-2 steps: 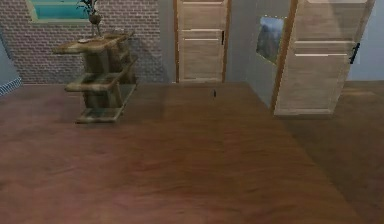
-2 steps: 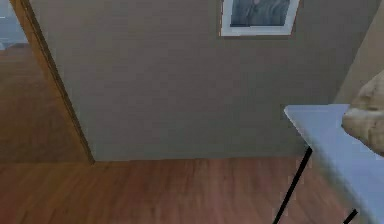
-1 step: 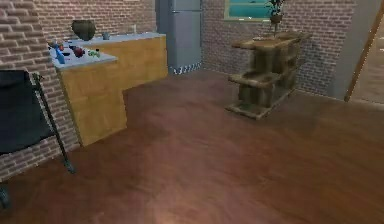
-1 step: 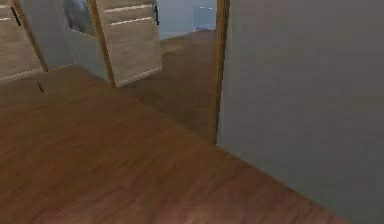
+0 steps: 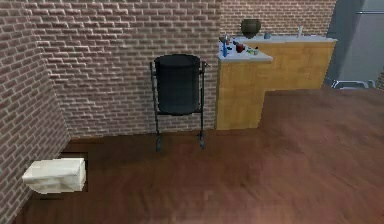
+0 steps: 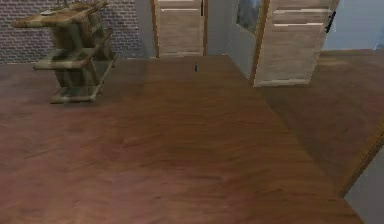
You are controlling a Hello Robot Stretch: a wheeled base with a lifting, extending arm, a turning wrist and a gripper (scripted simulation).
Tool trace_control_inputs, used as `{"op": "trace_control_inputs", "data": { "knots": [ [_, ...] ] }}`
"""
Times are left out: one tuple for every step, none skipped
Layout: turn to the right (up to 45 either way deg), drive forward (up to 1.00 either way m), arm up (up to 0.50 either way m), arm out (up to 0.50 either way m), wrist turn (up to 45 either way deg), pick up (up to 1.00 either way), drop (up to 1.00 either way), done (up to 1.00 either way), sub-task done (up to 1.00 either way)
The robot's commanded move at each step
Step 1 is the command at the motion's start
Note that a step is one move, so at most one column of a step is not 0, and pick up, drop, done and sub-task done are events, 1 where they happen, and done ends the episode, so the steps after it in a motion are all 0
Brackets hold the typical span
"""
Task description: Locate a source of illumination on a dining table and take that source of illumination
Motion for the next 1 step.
{"op": "trace_control_inputs", "data": {
  "knots": [
    [0.0,0.40,0.00,0.00,0.0,0.00,0.00,0.00,0.00]
  ]
}}
